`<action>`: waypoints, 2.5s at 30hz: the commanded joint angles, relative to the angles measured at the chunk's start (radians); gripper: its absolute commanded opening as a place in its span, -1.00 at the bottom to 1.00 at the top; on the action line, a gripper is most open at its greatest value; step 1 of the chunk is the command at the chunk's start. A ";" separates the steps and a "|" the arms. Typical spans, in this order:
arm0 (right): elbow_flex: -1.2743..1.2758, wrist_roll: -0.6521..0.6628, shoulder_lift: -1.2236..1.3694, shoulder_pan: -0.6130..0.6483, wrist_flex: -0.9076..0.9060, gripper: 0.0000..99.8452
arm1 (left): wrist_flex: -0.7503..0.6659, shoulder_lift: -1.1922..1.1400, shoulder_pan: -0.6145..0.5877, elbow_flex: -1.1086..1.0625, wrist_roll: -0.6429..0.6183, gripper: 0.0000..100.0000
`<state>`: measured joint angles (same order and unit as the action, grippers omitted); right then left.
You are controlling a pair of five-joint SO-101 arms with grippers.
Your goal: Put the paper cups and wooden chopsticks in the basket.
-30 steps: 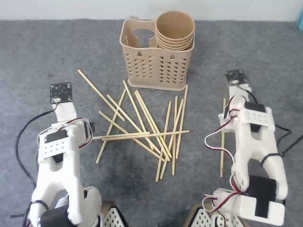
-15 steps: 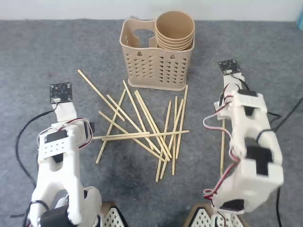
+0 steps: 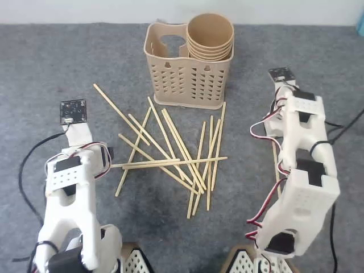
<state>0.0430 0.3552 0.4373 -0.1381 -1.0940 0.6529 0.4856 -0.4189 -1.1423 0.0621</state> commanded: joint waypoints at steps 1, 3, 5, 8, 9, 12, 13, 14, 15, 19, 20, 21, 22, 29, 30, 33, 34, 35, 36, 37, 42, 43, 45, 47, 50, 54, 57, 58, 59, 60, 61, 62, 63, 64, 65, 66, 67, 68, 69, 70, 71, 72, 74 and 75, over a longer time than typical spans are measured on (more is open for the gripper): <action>-0.100 -0.002 -0.088 -0.044 -0.145 -0.98 | -0.021 0.000 0.003 0.047 0.012 -0.57; -0.117 -0.002 -0.150 -0.059 -0.194 -0.98 | -0.021 0.000 0.003 0.047 0.012 -0.57; -0.126 -0.002 -0.226 -0.071 -0.234 -0.98 | -0.021 0.000 0.003 0.047 0.012 -0.57; -0.124 -0.002 -0.361 -0.074 -0.271 -0.98 | -0.021 0.000 0.003 0.047 0.012 -0.57; -0.121 -0.005 -0.412 -0.073 -0.278 -0.98 | -0.021 0.000 0.003 0.047 0.012 -0.57; -0.118 -0.009 -0.564 -0.064 -0.286 -0.98 | -0.021 0.000 0.003 0.047 0.012 -0.57; -0.117 -0.009 -0.613 -0.058 -0.280 -0.98 | -0.021 0.000 0.003 0.047 0.012 -0.57; -0.117 -0.008 -0.657 -0.045 -0.277 -0.98 | -0.021 0.000 0.003 0.047 0.012 -0.57; -0.117 -0.006 -0.697 -0.033 -0.272 -0.98 | -0.021 0.000 0.003 0.047 0.012 -0.57; -0.107 -0.011 -0.820 0.047 -0.262 -0.98 | -0.021 0.000 0.003 0.047 0.012 -0.57; -0.101 -0.011 -0.842 0.074 -0.254 -0.98 | -0.021 0.000 0.003 0.047 0.012 -0.57; -0.095 -0.011 -0.862 0.102 -0.248 -0.98 | -0.021 0.000 0.003 0.047 0.012 -0.57; -0.089 -0.011 -0.881 0.127 -0.237 -0.98 | -0.021 0.000 0.003 0.047 0.012 -0.57; -0.008 -0.002 -1.001 0.325 -0.053 -0.98 | -0.021 0.000 0.003 0.047 0.012 -0.57; -0.002 -0.002 -1.010 0.348 -0.013 -0.98 | -0.021 0.000 0.003 0.047 0.012 -0.57; 0.006 -0.008 -1.021 0.420 0.104 -0.98 | -0.021 0.000 0.003 0.047 0.012 -0.57; 0.006 -0.008 -1.018 0.444 0.133 -0.98 | -0.021 0.000 0.002 0.047 0.012 -0.57; 0.006 -0.009 -1.013 0.469 0.163 -0.98 | -0.021 0.000 0.002 0.047 0.012 -0.57; 0.002 -0.011 -1.007 0.490 0.189 -0.98 | -0.021 0.000 0.002 0.047 0.012 -0.57; 0.000 -0.021 -1.000 0.510 0.231 -0.98 | -0.021 0.000 0.002 0.047 0.012 -0.57; 0.000 -0.204 -0.989 0.559 0.518 -0.98 | -0.021 0.000 0.002 0.047 0.012 -0.57; 0.000 -0.230 -0.987 0.567 0.582 -0.98 | -0.021 0.000 0.002 0.047 0.012 -0.57; 0.003 -0.272 -0.975 0.588 0.702 -0.98 | -0.021 0.000 0.002 0.047 0.012 -0.57; -0.002 -0.298 -0.934 0.601 0.797 -0.98 | -0.021 0.000 0.002 0.047 0.012 -0.57; -0.037 -0.324 -0.849 0.604 0.889 -0.98 | -0.021 0.000 0.002 0.047 0.012 -0.57; -0.135 -0.330 -0.697 0.598 0.924 -0.98 | -0.021 0.000 0.002 0.047 0.012 -0.57; -0.216 -0.331 -0.573 0.584 0.915 -0.98 | -0.021 0.000 0.002 0.047 0.012 -0.57; -0.236 -0.333 -0.536 0.573 0.915 -0.98 | -0.021 0.000 0.002 0.047 0.012 -0.57; -0.252 -0.333 -0.503 0.567 0.915 -0.98 | -0.021 0.000 0.002 0.047 0.012 -0.57; -0.261 -0.333 -0.473 0.562 0.914 -0.98 | -0.021 0.000 0.002 0.047 0.012 -0.57; -0.264 -0.333 -0.450 0.559 0.912 -0.98 | -0.021 0.000 0.002 0.047 0.012 -0.57; -0.264 -0.333 -0.432 0.558 0.906 -0.98 | -0.021 0.000 0.002 0.047 0.012 -0.57; -0.264 -0.331 -0.418 0.558 0.877 -0.98 | -0.023 0.000 0.002 0.047 0.012 -0.57; -0.264 -0.331 -0.407 0.558 0.835 -0.98 | -0.023 0.000 0.002 0.047 0.012 -0.57; -0.264 -0.331 -0.401 0.558 0.794 -0.98 | -0.028 0.000 0.002 0.047 0.012 -0.57; -0.264 -0.331 -0.395 0.562 0.756 -0.98 | -0.035 0.000 0.002 0.047 0.012 -0.57; -0.264 -0.331 -0.392 0.565 0.725 -0.97 | -0.038 0.000 0.002 0.045 0.012 -0.57; -0.264 -0.333 -0.389 0.565 0.702 -0.95 | -0.038 0.000 0.002 0.045 0.012 -0.57; -0.264 -0.333 -0.389 0.567 0.684 -0.90 | -0.038 0.000 0.002 0.045 0.012 -0.57; -0.269 -0.333 -0.389 0.567 0.664 -0.84 | -0.038 0.000 0.002 0.045 0.012 -0.57; -0.269 -0.333 -0.392 0.567 0.651 -0.77 | -0.038 0.000 0.002 0.045 0.012 -0.57; -0.269 -0.333 -0.397 0.567 0.636 -0.72 | -0.038 0.000 0.002 0.045 0.012 -0.57; -0.288 -0.331 -0.409 0.567 0.596 -0.67 | -0.040 0.000 0.002 0.045 0.012 -0.57; -0.310 -0.331 -0.424 0.567 0.562 -0.69 | -0.040 0.000 0.002 0.045 0.012 -0.57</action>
<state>-0.1626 0.0299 0.0690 0.4358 -0.4557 0.6375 0.4856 -0.4189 -1.1423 0.0621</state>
